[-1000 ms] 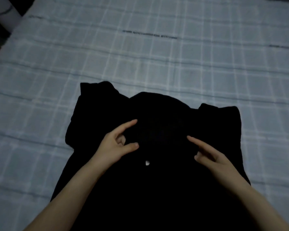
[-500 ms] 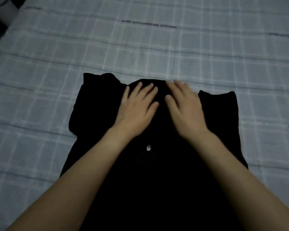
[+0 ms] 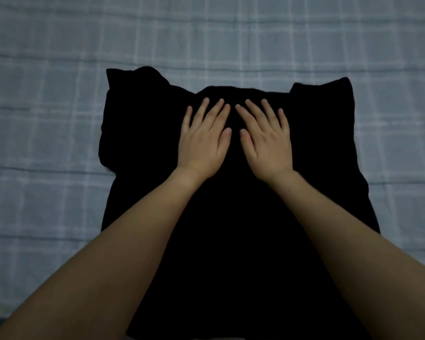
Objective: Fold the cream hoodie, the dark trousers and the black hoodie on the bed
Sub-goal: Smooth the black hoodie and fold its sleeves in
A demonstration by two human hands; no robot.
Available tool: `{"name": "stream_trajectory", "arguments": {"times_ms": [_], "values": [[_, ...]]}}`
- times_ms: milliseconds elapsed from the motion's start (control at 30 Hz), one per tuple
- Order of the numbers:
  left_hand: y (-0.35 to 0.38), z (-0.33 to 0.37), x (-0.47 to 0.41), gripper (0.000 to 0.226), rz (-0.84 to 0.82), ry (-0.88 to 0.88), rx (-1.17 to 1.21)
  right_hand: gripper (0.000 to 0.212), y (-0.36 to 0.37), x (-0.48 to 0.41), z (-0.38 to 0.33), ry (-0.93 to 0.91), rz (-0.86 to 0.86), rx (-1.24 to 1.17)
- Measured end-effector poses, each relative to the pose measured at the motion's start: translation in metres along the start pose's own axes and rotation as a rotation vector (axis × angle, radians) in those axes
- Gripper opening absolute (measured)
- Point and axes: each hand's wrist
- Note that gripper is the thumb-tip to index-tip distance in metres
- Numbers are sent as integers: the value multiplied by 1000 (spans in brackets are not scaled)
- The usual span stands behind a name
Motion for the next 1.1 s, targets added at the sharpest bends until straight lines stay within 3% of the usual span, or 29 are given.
{"name": "stream_trajectory", "arguments": {"times_ms": [100, 233, 433, 633, 867, 967, 1100], "values": [[-13, -7, 2, 52, 16, 27, 133, 51, -14, -1, -5, -7, -1, -72], [-17, -14, 88, 49, 200, -18, 246, 51, -24, 68, -15, 23, 137, -206], [24, 29, 248, 53, -84, -98, 83, 56, 8, 221, -27, 174, -101, -62], [14, 39, 261, 53, -82, -188, 220, 51, 5, 262, -24, 161, -89, -211], [4, 82, 336, 55, -159, -202, 322, 50, -4, 335, -29, 148, -125, -183], [0, 73, 343, 51, -78, -226, 382, 48, -9, 345, -18, 126, -80, -159], [-3, 42, 339, 52, 69, -423, 181, 50, -25, 345, 13, 274, -18, 31]]}}
Point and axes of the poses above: each hand's wrist, its own x-axis away from the middle knuckle, its own y-axis out of the palm, z = x × y, and after that the axes turned 7 degrees about -x, right-handed
